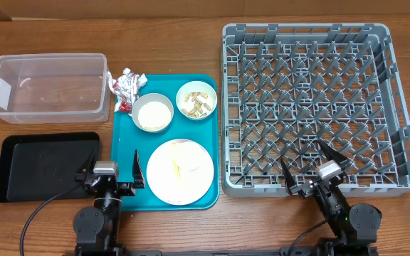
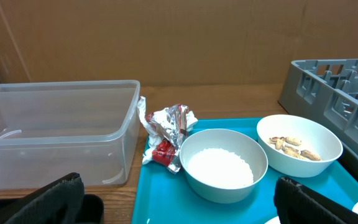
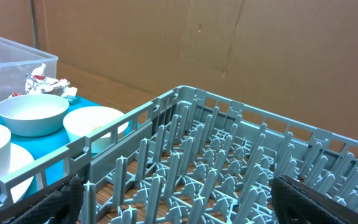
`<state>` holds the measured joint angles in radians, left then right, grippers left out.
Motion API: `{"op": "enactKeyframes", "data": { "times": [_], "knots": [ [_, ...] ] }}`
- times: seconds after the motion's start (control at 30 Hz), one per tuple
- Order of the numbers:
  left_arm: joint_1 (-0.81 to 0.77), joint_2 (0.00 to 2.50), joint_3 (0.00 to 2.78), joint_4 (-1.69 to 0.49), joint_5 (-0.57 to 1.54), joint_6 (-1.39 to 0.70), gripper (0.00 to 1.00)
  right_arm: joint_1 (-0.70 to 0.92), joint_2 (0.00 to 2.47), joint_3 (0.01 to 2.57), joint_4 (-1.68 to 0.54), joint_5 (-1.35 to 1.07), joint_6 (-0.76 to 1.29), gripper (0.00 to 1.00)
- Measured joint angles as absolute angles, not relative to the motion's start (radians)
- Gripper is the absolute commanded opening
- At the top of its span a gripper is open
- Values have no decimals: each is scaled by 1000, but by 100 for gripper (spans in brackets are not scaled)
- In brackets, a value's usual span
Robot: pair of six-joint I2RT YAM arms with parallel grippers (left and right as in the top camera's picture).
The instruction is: Sort waste into correct bins and load items into the dishwasher rack
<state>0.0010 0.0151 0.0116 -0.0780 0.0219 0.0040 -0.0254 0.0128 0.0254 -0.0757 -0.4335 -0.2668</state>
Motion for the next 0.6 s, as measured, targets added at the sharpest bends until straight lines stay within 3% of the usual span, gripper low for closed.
{"op": "enactKeyframes", "data": {
  "times": [0.3,0.6],
  "knots": [
    [1,15,12,-78,33,-12,100,-25,13,25,-76,-434,-266,100],
    [1,15,12,-77,38,-182,100,-25,13,25,-75,-434,-266,100]
  ]
}}
